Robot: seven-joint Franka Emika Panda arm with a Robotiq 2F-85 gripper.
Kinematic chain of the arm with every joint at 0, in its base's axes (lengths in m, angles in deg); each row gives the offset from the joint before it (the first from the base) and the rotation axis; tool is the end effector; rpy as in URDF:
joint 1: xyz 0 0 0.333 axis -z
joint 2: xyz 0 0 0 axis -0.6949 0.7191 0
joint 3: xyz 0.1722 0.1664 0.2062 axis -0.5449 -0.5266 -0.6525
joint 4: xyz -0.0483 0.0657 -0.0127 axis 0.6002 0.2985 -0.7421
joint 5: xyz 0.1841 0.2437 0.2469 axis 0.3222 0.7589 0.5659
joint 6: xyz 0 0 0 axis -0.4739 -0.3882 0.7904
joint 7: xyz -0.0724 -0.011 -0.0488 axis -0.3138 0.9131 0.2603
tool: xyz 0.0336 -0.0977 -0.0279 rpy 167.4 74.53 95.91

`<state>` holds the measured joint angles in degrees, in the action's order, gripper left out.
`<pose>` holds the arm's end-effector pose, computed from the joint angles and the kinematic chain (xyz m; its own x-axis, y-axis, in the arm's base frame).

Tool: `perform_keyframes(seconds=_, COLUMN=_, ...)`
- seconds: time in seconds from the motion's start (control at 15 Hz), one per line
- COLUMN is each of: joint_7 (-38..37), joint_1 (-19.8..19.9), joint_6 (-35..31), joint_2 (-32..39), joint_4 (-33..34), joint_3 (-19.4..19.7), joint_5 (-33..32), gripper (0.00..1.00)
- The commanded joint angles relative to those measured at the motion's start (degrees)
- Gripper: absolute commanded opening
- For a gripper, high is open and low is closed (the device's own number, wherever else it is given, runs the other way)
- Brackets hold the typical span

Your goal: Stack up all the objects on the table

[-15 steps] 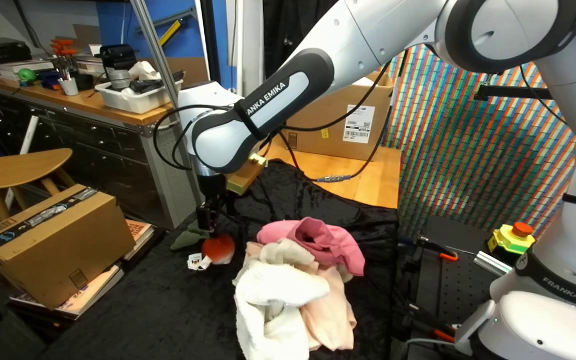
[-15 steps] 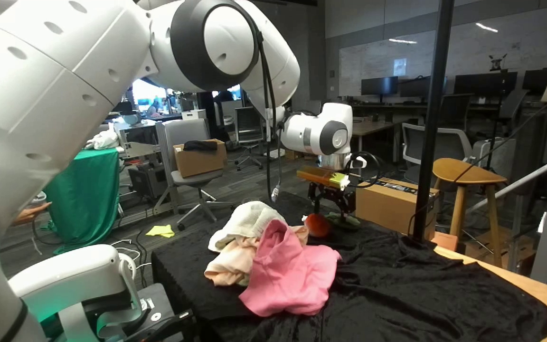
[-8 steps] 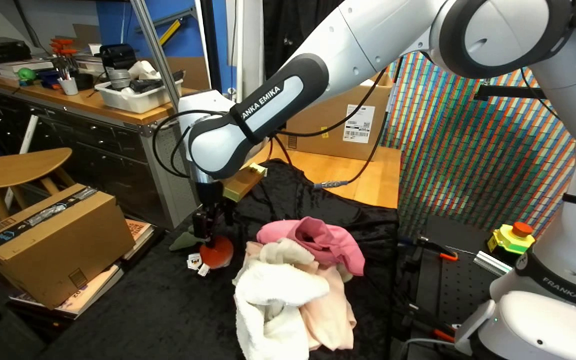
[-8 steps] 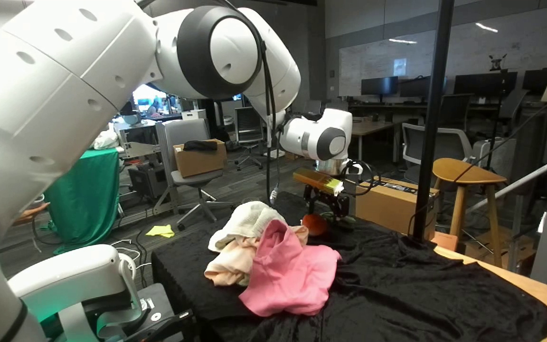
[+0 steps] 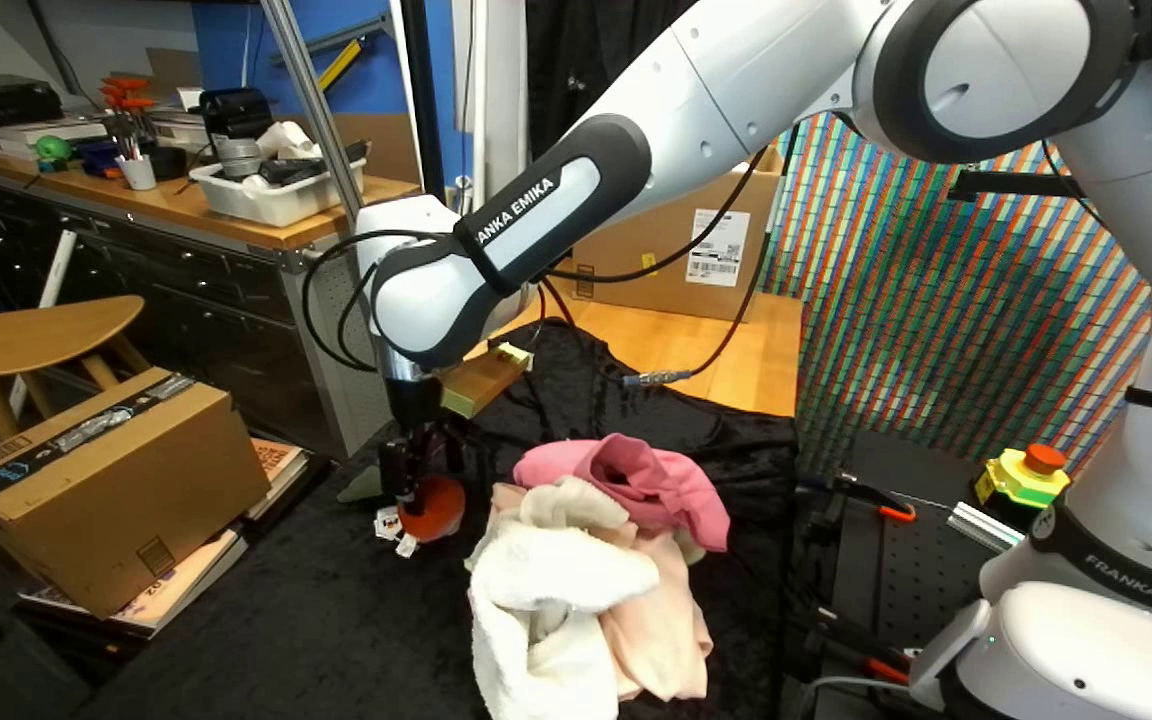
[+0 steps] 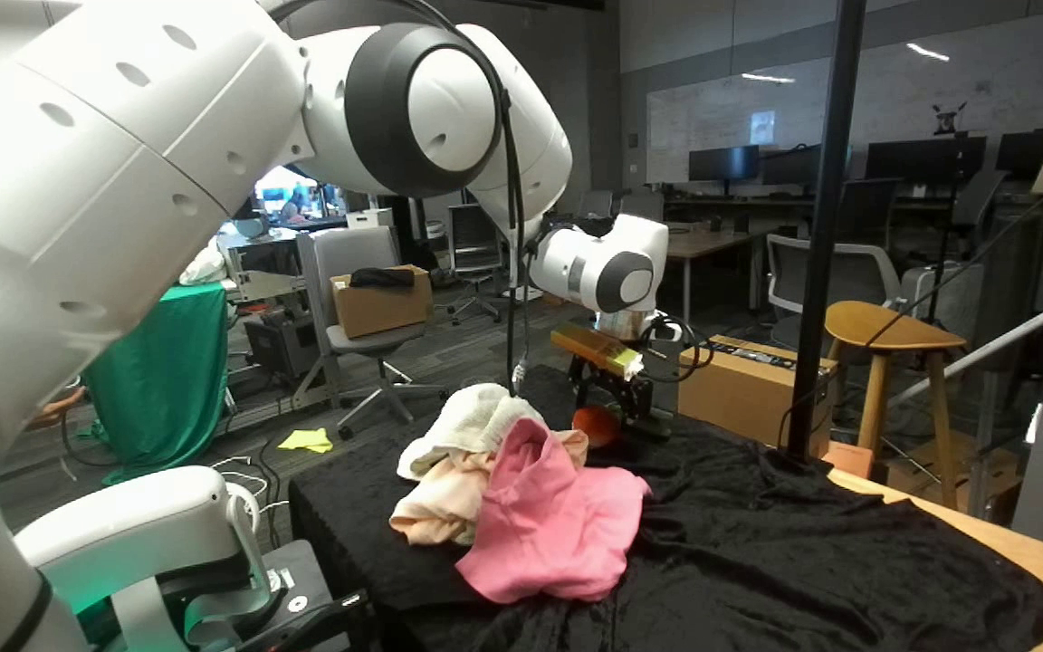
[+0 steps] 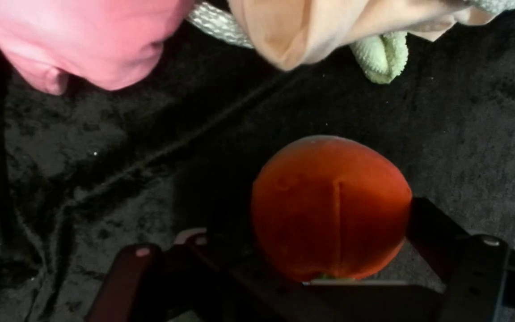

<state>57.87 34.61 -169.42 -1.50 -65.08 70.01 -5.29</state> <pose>0.6801 0.2019 0.1791 0.9722 0.2170 -0.0877 0.2016 -0.9667 -0.1579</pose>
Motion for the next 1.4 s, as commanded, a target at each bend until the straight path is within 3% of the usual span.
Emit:
perform_keyframes(seconds=0.0, joint_7=1.5, joint_1=0.8, joint_6=-0.2, joint_2=1.2, joint_4=1.4, joint_3=-1.1, joint_5=1.7, gripper=0.78)
perform_keyframes(seconds=0.13, joint_7=1.6, joint_1=0.9, joint_6=-0.2, joint_2=1.3, joint_4=1.3, joint_3=-1.2, joint_5=1.7, gripper=0.68)
perform_keyframes(seconds=0.33, joint_7=1.6, joint_1=1.1, joint_6=-0.2, joint_2=1.2, joint_4=1.3, joint_3=-1.2, joint_5=1.8, gripper=0.42)
perform_keyframes(seconds=0.6, joint_7=1.4, joint_1=1.2, joint_6=0.2, joint_2=0.8, joint_4=1.1, joint_3=-1.2, joint_5=1.8, gripper=0.15)
perform_keyframes(seconds=1.0, joint_7=1.7, joint_1=1.0, joint_6=1.0, joint_2=-2.4, joint_4=-1.5, joint_3=-1.5, joint_5=1.4, gripper=0.11)
perform_keyframes(seconds=1.33, joint_7=4.2, joint_1=2.0, joint_6=2.0, joint_2=-11.2, joint_4=-10.0, joint_3=-3.5, joint_5=2.3, gripper=0.12)
